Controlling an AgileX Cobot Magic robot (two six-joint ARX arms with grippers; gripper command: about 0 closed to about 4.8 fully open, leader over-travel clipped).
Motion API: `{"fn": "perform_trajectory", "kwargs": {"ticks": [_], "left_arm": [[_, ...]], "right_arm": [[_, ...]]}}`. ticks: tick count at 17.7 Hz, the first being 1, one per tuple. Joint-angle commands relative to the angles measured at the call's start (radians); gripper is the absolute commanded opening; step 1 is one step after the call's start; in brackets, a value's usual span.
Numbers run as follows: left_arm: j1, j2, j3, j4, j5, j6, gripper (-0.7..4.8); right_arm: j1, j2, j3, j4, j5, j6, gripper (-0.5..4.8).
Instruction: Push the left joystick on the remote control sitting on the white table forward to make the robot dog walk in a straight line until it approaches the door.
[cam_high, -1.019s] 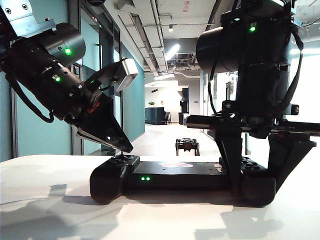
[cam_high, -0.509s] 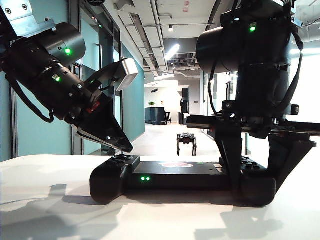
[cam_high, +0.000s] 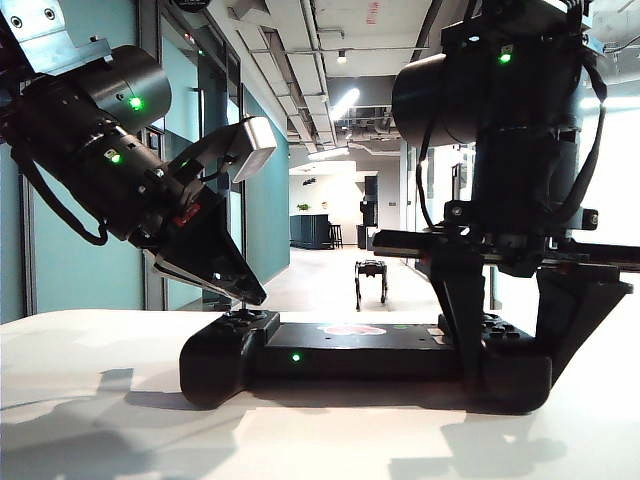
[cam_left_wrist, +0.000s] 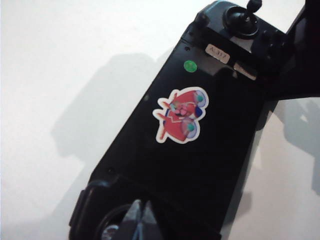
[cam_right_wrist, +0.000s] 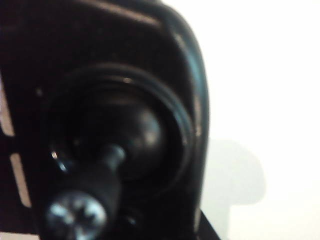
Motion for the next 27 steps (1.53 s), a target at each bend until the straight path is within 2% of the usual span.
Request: {"fn": "perform_trajectory", "kwargs": {"ticks": [1, 4, 7, 9, 12, 13, 15, 17, 18, 20, 22, 23, 24, 25, 27], "left_arm": [[0.001, -0.008, 0.006, 0.012, 0.005, -0.031, -0.05], [0.0, -0.113, 0.058, -0.136, 0.003, -0.053, -0.05], [0.0, -0.289, 0.075, -0.124, -0.008, -0.156, -0.05], [0.0, -0.388, 0.075, -0.116, -0.05, -0.227, -0.05], [0.0, -0.514, 0.075, -0.123, -0.123, -0.274, -0.05], [0.0, -0.588, 0.075, -0.146, -0.181, -0.292, -0.05], [0.0, -0.657, 0.075, -0.182, -0.212, -0.296, -0.05], [0.0, -0.725, 0.075, -0.23, -0.241, -0.307, -0.05], [0.0, -0.757, 0.074, -0.245, -0.251, -0.344, -0.05], [0.0, -0.816, 0.074, -0.259, -0.269, -0.348, -0.05], [0.0, -0.868, 0.071, -0.299, -0.316, -0.349, -0.05], [0.0, -0.887, 0.068, -0.332, -0.34, -0.357, -0.05], [0.0, -0.915, 0.055, -0.354, -0.36, -0.364, -0.05], [0.0, -0.94, 0.037, -0.356, -0.383, -0.367, -0.05], [0.0, -0.992, 0.0, -0.355, -0.409, -0.38, -0.05]], "right_arm": [[0.0, 0.003, -0.004, -0.021, -0.005, -0.001, 1.97], [0.0, 0.003, -0.003, -0.021, -0.005, -0.001, 1.98], [0.0, 0.003, -0.003, -0.013, -0.001, -0.001, 1.98], [0.0, 0.003, -0.003, 0.006, -0.001, -0.001, 1.98], [0.0, 0.003, -0.003, 0.027, 0.0, -0.002, 1.98], [0.0, 0.003, -0.003, 0.035, -0.002, -0.022, 2.32], [0.0, 0.003, -0.002, 0.034, -0.002, -0.064, 3.83], [0.0, 0.002, 0.021, -0.001, -0.008, -0.076, 3.9], [0.0, 0.001, 0.059, -0.053, -0.009, -0.106, 3.89], [0.0, -0.008, 0.138, -0.153, -0.008, -0.141, 3.85], [0.001, -0.054, 0.192, -0.207, -0.005, -0.161, 3.54], [0.001, -0.088, 0.204, -0.227, -0.005, -0.167, 2.78], [0.001, -0.135, 0.205, -0.241, -0.005, -0.167, 1.31], [0.001, -0.176, 0.205, -0.249, -0.001, -0.179, 0.14], [0.001, -0.248, 0.204, -0.241, 0.03, -0.201, -0.02]]}}
